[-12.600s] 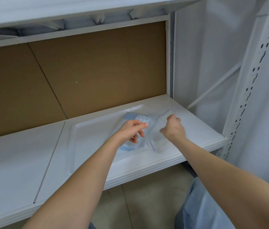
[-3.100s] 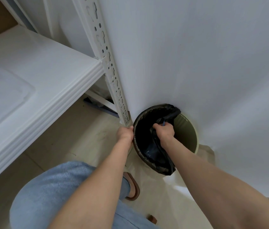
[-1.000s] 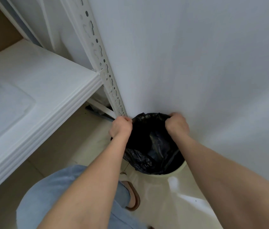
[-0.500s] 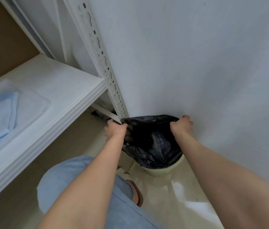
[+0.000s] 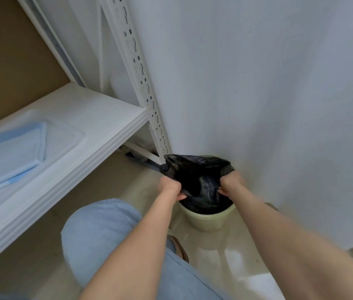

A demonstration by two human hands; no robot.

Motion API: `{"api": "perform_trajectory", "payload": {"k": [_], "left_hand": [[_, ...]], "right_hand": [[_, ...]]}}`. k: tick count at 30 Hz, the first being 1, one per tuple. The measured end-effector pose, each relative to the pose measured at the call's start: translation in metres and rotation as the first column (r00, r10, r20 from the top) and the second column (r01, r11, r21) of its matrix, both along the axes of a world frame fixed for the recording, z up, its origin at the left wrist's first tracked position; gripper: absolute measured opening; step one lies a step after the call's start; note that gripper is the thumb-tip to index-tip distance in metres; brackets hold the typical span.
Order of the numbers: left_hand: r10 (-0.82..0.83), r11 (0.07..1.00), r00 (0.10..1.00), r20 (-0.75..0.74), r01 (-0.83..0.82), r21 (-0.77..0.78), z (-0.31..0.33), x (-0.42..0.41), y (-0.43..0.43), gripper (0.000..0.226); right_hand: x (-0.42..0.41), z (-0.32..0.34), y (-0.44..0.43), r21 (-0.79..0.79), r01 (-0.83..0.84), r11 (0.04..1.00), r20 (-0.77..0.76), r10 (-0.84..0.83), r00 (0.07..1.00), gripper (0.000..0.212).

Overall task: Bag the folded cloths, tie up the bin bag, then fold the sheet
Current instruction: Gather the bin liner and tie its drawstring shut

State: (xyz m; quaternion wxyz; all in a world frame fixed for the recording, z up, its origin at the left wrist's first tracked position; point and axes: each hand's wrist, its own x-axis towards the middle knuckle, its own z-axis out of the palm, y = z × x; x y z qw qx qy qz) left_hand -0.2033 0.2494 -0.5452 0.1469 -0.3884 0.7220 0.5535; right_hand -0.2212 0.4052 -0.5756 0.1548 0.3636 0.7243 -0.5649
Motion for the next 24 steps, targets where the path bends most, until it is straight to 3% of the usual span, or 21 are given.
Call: {"api": "perform_trajectory", "payload": {"k": [3,5,7,9,11,15,17,21,24], "left_hand": [[0.015,0.977,0.996,-0.09,-0.034,-0.209,0.011,-0.011,-0.012,0.017],[-0.028,0.946,0.997,-0.07,0.003,-0.326,0.007,-0.017,-0.021,0.024],[-0.112,0.95,0.993,0.033,0.116,-0.291,0.002,-0.017,-0.023,0.03],[-0.323,0.915,0.933,0.156,0.35,-0.202,0.002,-0.015,-0.02,0.026],[-0.432,0.866,0.886,0.171,0.46,-0.197,0.006,-0.017,-0.021,0.03],[-0.264,0.848,0.959,0.1,0.28,-0.449,-0.001,-0.04,-0.04,0.056],[-0.181,0.898,0.98,0.086,0.2,-0.391,-0.008,-0.049,-0.047,0.051],[-0.033,0.995,0.997,0.073,0.04,-0.095,-0.029,-0.062,-0.048,0.044],[0.083,0.982,0.992,0.096,-0.098,0.159,-0.047,-0.071,-0.044,0.035]], "right_hand": [[-0.012,0.012,0.01,0.093,0.143,0.985,-0.176,-0.125,0.976,0.021],[-0.014,0.021,0.016,0.177,0.176,0.968,-0.247,-0.129,0.96,0.029],[-0.015,0.022,0.015,0.252,0.09,0.964,-0.216,-0.035,0.976,0.029],[-0.016,0.02,0.008,0.292,-0.05,0.955,-0.154,0.098,0.983,0.03],[-0.019,0.016,0.0,0.317,-0.13,0.94,-0.129,0.179,0.975,0.031],[-0.027,0.009,-0.006,0.368,-0.18,0.912,-0.115,0.237,0.965,0.032],[-0.033,0.003,-0.008,0.383,-0.178,0.906,-0.114,0.238,0.965,0.028],[-0.04,-0.013,-0.012,0.427,-0.172,0.888,-0.103,0.237,0.966,0.03],[-0.044,-0.019,-0.015,0.449,-0.166,0.878,-0.085,0.227,0.97,0.032]]}}
